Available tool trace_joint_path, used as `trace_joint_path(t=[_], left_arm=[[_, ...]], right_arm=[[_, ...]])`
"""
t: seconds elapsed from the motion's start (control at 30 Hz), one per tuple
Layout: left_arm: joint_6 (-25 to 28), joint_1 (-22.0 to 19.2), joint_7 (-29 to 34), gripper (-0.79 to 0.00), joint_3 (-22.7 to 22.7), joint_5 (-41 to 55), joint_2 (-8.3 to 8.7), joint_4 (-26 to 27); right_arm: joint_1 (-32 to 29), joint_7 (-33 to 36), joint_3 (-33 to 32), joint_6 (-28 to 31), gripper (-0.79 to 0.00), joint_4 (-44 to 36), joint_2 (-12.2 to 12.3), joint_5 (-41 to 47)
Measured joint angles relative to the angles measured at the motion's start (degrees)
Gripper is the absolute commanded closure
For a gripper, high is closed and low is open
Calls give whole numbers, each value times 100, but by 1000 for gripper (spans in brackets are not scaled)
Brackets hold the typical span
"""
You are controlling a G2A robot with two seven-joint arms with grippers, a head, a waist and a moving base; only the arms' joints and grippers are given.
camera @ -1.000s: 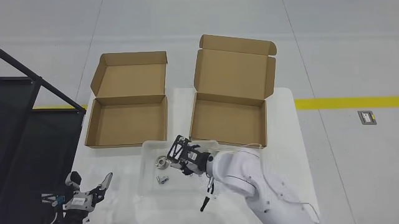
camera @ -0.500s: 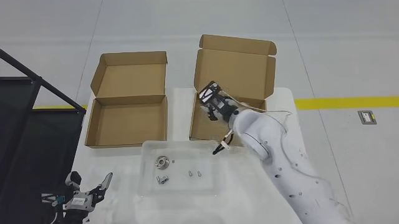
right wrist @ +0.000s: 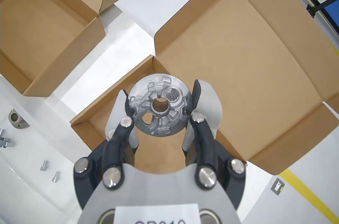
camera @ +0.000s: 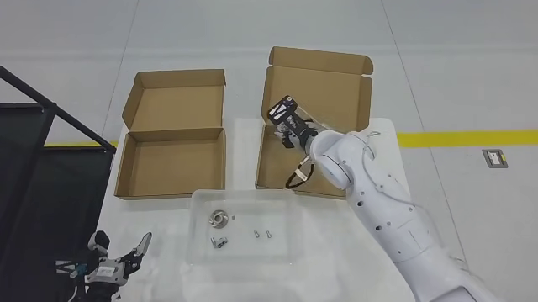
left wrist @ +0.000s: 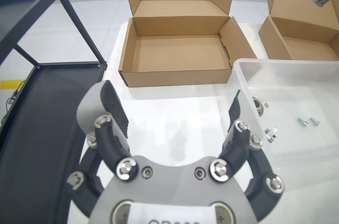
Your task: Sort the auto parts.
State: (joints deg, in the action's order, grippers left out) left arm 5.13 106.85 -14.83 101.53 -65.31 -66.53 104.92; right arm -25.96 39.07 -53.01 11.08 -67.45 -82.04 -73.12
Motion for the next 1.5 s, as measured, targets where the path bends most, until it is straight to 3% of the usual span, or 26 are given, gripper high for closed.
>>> trace_joint_path(t=[0.27, 0.7, 0.97, 1.0, 1.03, 1.17, 1.33, 1.5], left_arm=[[0, 0, 0, -785, 0, 0, 0, 0], [0, 0, 0, -785, 0, 0, 0, 0], [0, 0, 0, -785, 0, 0, 0, 0], [0, 0, 0, -785, 0, 0, 0, 0], [0, 0, 0, -785, 0, 0, 0, 0], [0, 0, 0, -785, 0, 0, 0, 0], [0, 0, 0, -785, 0, 0, 0, 0], [0, 0, 0, -785, 0, 0, 0, 0]], right_arm=[[122, 272, 305, 88, 0, 490, -147, 160], [1111, -249, 912, 185, 0, 3302, -771, 951], [1424, -654, 1086, 379, 0, 4426, -1097, 1186], [1451, -704, 1106, 358, -83, 4534, -1138, 1190], [1471, -740, 1118, 338, -268, 4612, -1167, 1195], [1547, -821, 1152, 375, -332, 4895, -1275, 1237], [1627, -936, 1167, 421, -576, 5132, -1373, 1269], [1688, -978, 1174, 501, -634, 5270, -1425, 1258]])
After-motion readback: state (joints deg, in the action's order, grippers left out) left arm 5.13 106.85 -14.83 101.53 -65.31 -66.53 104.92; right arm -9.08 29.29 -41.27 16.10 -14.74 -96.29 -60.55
